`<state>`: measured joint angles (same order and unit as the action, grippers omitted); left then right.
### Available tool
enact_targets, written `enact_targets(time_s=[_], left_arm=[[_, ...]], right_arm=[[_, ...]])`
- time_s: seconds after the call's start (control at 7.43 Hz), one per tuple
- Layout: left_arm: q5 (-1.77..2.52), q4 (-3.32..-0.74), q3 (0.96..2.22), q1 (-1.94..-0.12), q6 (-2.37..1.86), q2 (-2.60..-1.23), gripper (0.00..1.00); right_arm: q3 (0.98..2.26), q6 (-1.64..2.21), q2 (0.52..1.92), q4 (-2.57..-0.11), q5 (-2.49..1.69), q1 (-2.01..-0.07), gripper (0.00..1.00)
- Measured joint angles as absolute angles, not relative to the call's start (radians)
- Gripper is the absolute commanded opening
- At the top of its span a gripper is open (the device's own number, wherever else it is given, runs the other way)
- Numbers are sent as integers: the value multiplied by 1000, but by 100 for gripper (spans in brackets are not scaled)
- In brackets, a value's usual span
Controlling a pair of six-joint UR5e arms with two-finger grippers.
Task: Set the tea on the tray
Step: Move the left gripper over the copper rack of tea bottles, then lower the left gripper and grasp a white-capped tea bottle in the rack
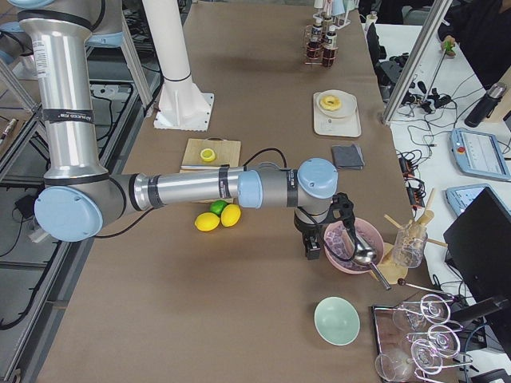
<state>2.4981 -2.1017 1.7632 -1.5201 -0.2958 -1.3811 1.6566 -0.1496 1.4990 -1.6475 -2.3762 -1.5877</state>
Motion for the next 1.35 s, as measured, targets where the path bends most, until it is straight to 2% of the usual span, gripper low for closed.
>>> enact_targets(time_s=[0.4, 0.81, 1.35], left_arm=[[2490, -2141, 1861, -1480, -400, -1352, 98], [2338, -2145, 2011, -1292, -711, -1358, 98], [2089, -2019, 2045, -1148, -851, -1493, 98]], right_arm=[[1650, -150, 1502, -1648, -2376, -1588, 100], [1645, -151, 1510, -1648, -2375, -1588, 100], [1644, -149, 1517, -1649, -2363, -1588, 100]])
